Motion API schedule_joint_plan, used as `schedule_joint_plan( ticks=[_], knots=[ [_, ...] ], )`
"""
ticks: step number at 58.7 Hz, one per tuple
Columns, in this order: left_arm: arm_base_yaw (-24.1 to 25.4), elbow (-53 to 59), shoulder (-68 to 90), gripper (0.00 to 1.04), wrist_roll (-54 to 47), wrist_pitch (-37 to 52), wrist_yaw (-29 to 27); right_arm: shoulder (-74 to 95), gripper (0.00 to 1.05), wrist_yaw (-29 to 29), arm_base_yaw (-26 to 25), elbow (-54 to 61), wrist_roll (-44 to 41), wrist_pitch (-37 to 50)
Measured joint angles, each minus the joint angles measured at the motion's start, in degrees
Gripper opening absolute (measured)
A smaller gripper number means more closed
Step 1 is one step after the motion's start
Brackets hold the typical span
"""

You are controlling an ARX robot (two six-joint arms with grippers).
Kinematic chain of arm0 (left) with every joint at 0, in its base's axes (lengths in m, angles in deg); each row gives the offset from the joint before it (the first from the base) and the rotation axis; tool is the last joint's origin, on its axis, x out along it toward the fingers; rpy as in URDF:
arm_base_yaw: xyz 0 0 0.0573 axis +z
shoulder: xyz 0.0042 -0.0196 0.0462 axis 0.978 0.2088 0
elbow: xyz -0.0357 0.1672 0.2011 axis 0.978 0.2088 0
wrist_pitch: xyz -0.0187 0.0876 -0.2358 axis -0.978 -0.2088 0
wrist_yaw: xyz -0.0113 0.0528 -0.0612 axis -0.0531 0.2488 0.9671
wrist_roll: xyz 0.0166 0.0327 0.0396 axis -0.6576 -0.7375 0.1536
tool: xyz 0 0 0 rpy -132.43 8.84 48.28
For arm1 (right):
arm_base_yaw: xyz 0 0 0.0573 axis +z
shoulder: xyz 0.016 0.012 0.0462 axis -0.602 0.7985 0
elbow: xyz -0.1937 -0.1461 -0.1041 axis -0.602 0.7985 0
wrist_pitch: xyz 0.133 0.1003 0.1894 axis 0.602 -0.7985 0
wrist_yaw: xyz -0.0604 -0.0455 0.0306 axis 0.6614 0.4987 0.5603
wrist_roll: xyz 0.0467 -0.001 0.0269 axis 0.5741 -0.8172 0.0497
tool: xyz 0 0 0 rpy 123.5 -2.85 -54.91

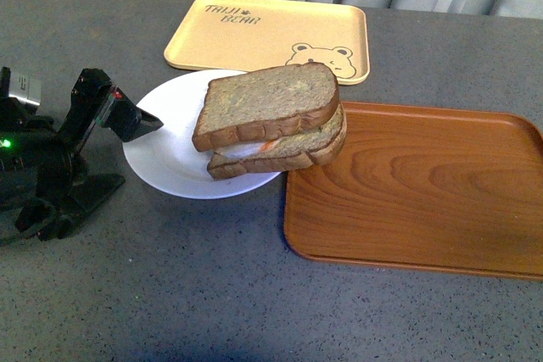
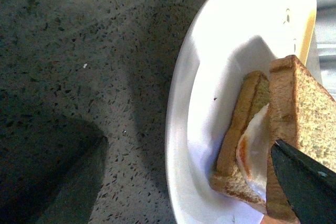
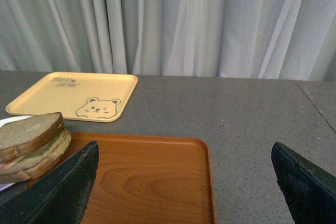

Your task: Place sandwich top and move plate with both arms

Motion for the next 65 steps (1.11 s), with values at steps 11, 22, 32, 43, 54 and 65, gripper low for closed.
schedule_joint_plan(
  ticks=[11,22,32,43,54,65],
  knots=[
    [0.0,-1.3,1.2,0.96,2.5,0.8,0.4,0.0,0.96,0.0,0.0,0.0,0.0,0.0],
    [0.1,-1.6,2.4,0.77,4.4,1.7,0.6,0.0,0.96,0.0,0.0,0.0,0.0,0.0],
    [0.1,-1.9,4.3,0.49,5.9,2.2,1.3,0.0,0.96,0.0,0.0,0.0,0.0,0.0],
    [0.1,-2.1,4.9,0.18,7.0,3.1,1.9,0.0,0.96,0.0,0.0,0.0,0.0,0.0],
    [0.3,-1.9,4.8,0.02,9.4,5.8,4.2,0.0,0.96,0.0,0.0,0.0,0.0,0.0],
    [0.9,0.6,1.6,0.02,11.4,6.7,5.3,0.0,0.96,0.0,0.0,0.0,0.0,0.0]
  ],
)
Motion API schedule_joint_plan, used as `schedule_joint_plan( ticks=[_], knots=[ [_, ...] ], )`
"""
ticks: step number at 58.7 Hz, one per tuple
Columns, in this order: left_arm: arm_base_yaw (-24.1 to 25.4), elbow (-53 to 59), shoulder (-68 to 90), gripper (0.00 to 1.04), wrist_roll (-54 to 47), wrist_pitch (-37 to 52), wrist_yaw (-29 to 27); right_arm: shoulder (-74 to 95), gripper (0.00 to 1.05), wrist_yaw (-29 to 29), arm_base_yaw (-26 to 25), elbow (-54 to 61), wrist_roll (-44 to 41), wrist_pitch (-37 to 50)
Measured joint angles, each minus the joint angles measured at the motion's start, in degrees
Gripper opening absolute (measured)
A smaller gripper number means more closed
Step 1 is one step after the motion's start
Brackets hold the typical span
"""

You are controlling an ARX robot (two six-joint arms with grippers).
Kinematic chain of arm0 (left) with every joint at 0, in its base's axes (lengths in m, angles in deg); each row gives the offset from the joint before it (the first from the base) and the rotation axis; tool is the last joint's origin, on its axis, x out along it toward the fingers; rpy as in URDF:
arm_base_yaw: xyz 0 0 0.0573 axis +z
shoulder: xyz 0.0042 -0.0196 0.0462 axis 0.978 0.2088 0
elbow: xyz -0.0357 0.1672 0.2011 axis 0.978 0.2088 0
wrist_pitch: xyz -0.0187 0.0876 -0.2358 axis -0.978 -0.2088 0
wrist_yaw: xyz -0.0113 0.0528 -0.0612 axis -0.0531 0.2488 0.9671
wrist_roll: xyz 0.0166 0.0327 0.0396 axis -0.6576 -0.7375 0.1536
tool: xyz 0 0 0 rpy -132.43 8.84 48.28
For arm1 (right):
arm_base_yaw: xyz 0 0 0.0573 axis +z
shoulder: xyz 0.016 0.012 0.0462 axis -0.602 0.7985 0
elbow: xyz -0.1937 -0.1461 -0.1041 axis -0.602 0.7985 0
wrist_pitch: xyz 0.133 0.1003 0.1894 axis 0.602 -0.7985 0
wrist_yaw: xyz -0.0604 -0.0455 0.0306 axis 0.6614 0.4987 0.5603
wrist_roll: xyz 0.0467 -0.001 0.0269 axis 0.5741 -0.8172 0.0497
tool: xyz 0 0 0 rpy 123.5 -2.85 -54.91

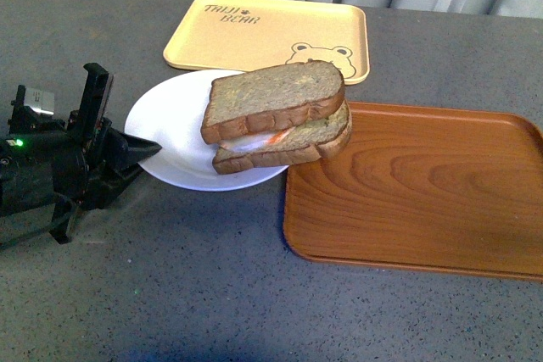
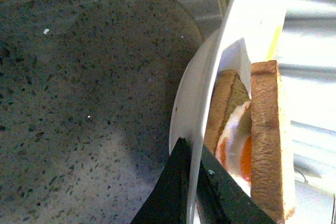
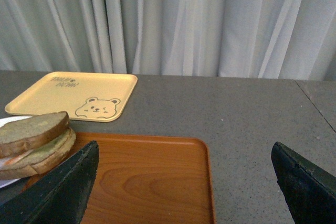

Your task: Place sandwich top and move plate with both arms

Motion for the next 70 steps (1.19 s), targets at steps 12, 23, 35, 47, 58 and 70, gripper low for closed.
schedule_joint_plan(
  ticks=[12,23,35,47,58,70],
  knots=[
    [1.2,1.8,-5.3,0.02,0.4,-1.1,0.9,0.0,0.96,0.0,0.0,0.0,0.0,0.0],
    [1.9,1.9,-9.2,0.02,2.1,-2.7,1.9,0.0,0.96,0.0,0.0,0.0,0.0,0.0],
    [1.1,-1.9,-9.4,0.02,3.0,-7.1,2.1,0.0,0.96,0.0,0.0,0.0,0.0,0.0],
    [-0.7,-14.6,-5.0,0.02,3.9,-12.5,2.3,0.0,0.96,0.0,0.0,0.0,0.0,0.0],
    [-2.2,-28.5,2.9,0.02,4.0,-18.0,3.0,0.0,0.96,0.0,0.0,0.0,0.0,0.0],
    [-3.4,-43.9,13.4,0.02,4.1,-24.1,4.0,0.0,0.96,0.0,0.0,0.0,0.0,0.0]
  ],
)
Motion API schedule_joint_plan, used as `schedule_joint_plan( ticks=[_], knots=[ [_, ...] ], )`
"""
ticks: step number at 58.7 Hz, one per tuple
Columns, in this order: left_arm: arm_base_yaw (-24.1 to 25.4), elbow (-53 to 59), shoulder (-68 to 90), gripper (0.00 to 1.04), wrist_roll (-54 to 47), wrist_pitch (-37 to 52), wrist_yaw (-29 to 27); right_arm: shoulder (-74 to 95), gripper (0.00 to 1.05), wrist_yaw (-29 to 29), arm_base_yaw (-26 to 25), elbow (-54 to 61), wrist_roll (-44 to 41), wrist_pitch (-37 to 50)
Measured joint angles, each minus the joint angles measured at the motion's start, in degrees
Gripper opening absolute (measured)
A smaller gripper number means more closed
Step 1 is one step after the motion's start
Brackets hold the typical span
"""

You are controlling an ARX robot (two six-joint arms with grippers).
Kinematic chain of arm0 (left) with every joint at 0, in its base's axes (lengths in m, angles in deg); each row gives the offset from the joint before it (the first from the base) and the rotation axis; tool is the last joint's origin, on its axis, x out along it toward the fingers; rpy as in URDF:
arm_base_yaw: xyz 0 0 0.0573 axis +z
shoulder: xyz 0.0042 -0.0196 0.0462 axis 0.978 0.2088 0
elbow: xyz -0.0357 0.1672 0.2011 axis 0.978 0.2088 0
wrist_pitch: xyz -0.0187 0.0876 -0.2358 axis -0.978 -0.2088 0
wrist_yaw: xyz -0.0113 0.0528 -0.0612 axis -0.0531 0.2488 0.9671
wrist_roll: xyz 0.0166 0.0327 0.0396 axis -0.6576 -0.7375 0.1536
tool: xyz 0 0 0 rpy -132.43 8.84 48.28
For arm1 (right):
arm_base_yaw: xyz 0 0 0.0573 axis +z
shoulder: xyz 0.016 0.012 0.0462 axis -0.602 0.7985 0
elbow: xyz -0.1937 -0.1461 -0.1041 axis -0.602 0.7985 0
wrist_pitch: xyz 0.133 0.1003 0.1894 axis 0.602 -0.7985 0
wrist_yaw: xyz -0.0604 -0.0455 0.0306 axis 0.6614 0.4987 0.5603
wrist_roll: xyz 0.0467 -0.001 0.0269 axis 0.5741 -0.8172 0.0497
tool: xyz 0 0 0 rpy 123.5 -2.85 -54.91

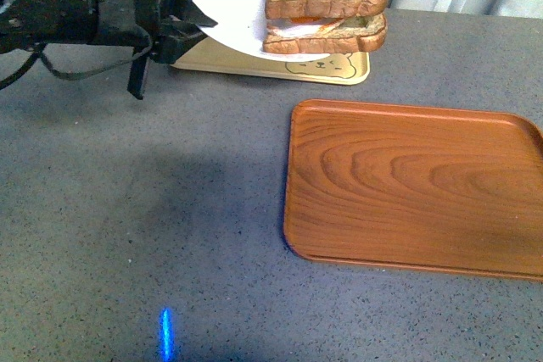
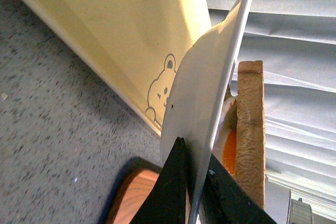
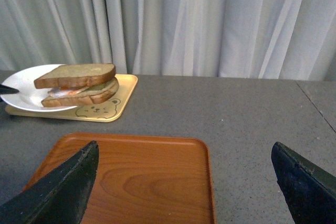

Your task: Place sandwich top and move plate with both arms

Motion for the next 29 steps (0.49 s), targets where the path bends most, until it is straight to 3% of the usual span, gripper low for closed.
schedule_joint_plan(
  ticks=[25,29],
  knots=[
    [-0.4,-20.1,13.5,0.02,-1.1,-9.6,1.8,0.0,0.96,0.0,0.0,0.0,0.0,0.0],
    [-0.1,-20.2,13.5,0.12,-1.3,-10.0,2.2,0.0,0.96,0.0,0.0,0.0,0.0,0.0]
  ],
)
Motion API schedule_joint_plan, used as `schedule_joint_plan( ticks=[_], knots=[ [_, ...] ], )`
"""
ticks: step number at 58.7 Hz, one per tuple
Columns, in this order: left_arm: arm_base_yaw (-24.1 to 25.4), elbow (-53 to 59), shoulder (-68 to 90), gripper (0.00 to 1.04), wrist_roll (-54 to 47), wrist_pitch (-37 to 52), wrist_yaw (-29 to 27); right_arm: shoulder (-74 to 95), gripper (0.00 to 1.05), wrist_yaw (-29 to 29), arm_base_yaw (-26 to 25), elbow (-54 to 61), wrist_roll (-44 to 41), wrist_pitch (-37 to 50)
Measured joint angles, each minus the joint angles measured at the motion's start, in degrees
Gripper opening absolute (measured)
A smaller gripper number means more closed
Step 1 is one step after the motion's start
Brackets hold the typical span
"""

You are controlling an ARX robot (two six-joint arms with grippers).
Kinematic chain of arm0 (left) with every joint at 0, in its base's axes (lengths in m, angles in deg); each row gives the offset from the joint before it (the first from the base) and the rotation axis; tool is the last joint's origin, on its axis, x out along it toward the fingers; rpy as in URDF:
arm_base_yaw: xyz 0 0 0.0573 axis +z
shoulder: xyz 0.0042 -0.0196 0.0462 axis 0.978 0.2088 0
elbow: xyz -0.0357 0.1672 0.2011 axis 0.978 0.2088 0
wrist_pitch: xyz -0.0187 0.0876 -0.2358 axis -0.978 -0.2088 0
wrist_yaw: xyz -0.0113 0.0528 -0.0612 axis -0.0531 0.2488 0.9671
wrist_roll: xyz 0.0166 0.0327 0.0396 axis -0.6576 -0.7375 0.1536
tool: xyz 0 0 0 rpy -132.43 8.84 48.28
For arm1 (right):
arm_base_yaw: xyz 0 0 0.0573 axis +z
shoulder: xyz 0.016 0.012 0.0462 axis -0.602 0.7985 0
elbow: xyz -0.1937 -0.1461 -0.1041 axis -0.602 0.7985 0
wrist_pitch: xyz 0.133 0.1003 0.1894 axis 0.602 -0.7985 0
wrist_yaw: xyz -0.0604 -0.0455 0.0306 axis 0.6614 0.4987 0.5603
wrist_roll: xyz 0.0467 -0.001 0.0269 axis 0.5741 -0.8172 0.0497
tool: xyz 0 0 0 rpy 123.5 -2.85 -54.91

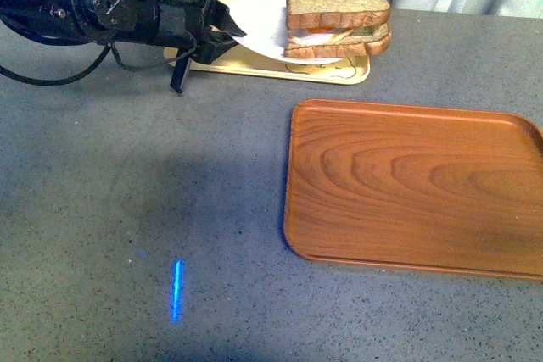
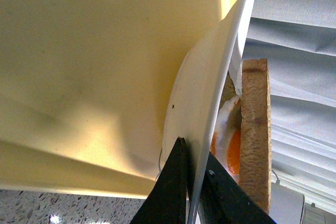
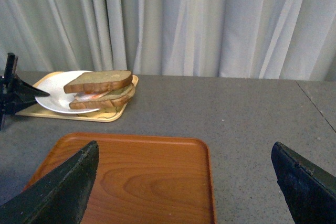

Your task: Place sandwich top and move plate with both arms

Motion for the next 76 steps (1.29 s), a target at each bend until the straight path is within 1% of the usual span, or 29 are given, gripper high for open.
schedule_joint_plan(
  ticks=[3,6,7,12,14,19,28,33,38,44,52,56,58,60,61,62,63,64,65,66,67,69,70,72,73,76],
  knots=[
    [0.2,0.0,0.0,0.19,0.0,-0.2,0.0,0.0,0.96,0.0,0.0,0.0,0.0,0.0],
    [0.6,0.1,0.0,0.29,-0.3,-0.2,0.1,0.0,0.96,0.0,0.0,0.0,0.0,0.0],
    [0.7,0.2,0.0,0.30,-0.4,-0.2,0.1,0.0,0.96,0.0,0.0,0.0,0.0,0.0],
    [1.8,1.1,-0.1,0.44,-1.2,-0.2,0.3,0.0,0.96,0.0,0.0,0.0,0.0,0.0],
    [2.2,1.6,-0.2,0.48,-1.4,-0.2,0.3,0.0,0.96,0.0,0.0,0.0,0.0,0.0],
    [3.9,3.6,-1.1,0.61,-2.4,0.1,1.2,0.0,0.96,0.0,0.0,0.0,0.0,0.0],
    [6.5,7.6,-4.8,0.84,-4.7,0.2,0.7,0.0,0.96,0.0,0.0,0.0,0.0,0.0],
    [8.0,11.9,-7.8,0.97,-6.7,2.0,0.5,0.0,0.96,0.0,0.0,0.0,0.0,0.0],
    [9.1,17.3,-11.0,0.95,-8.2,4.8,0.5,0.0,0.96,0.0,0.0,0.0,0.0,0.0],
    [9.7,25.3,-16.5,0.96,-10.0,9.3,0.9,0.0,0.96,0.0,0.0,0.0,0.0,0.0],
    [10.4,40.1,-29.2,0.96,-14.3,16.3,1.2,0.0,0.96,0.0,0.0,0.0,0.0,0.0],
    [10.9,48.3,-37.2,0.96,-17.8,17.5,1.6,0.0,0.96,0.0,0.0,0.0,0.0,0.0],
    [10.8,52.0,-39.6,0.94,-21.3,20.2,-0.6,0.0,0.96,0.0,0.0,0.0,0.0,0.0],
    [9.9,57.0,-41.6,0.87,-28.3,29.2,-10.1,0.0,0.96,0.0,0.0,0.0,0.0,0.0],
    [9.8,58.1,-41.9,0.85,-30.4,31.4,-12.5,0.0,0.96,0.0,0.0,0.0,0.0,0.0],
    [9.7,60.2,-42.5,0.82,-33.5,35.6,-17.1,0.0,0.96,-0.1,0.0,0.0,0.0,0.0],
    [9.9,62.3,-43.0,0.78,-38.6,39.5,-20.5,0.0,0.96,0.0,0.0,0.0,0.0,0.0],
    [10.0,63.3,-43.3,0.77,-39.5,41.2,-21.2,-0.1,0.96,0.0,0.0,0.0,0.0,0.0],
    [10.1,65.2,-44.0,0.73,-43.6,44.0,-24.8,-0.1,0.96,0.0,0.0,0.0,0.0,0.0],
    [10.3,66.9,-44.7,0.69,-47.3,46.4,-27.2,0.0,0.96,0.0,0.0,0.0,0.0,0.0],
    [10.4,67.6,-45.0,0.68,-49.1,47.3,-28.2,0.0,0.96,0.0,0.0,0.0,0.0,0.0],
    [10.9,70.1,-46.8,0.61,-55.3,49.5,-30.0,0.0,0.96,0.0,0.0,0.0,0.0,0.0],
    [11.1,70.6,-47.3,0.59,-56.5,49.7,-30.3,0.0,0.96,0.0,0.0,0.0,0.0,0.0],
    [11.3,72.7,-49.4,0.52,-60.5,50.1,-30.8,0.0,0.96,0.0,0.0,0.0,0.0,0.0],
    [11.3,73.2,-49.9,0.50,-61.5,50.1,-30.8,0.0,0.96,0.0,0.0,0.0,0.0,0.0],
    [11.3,75.8,-53.0,0.40,-64.4,49.8,-30.6,0.0,0.96,0.0,0.0,0.0,0.0,0.0]
  ],
)
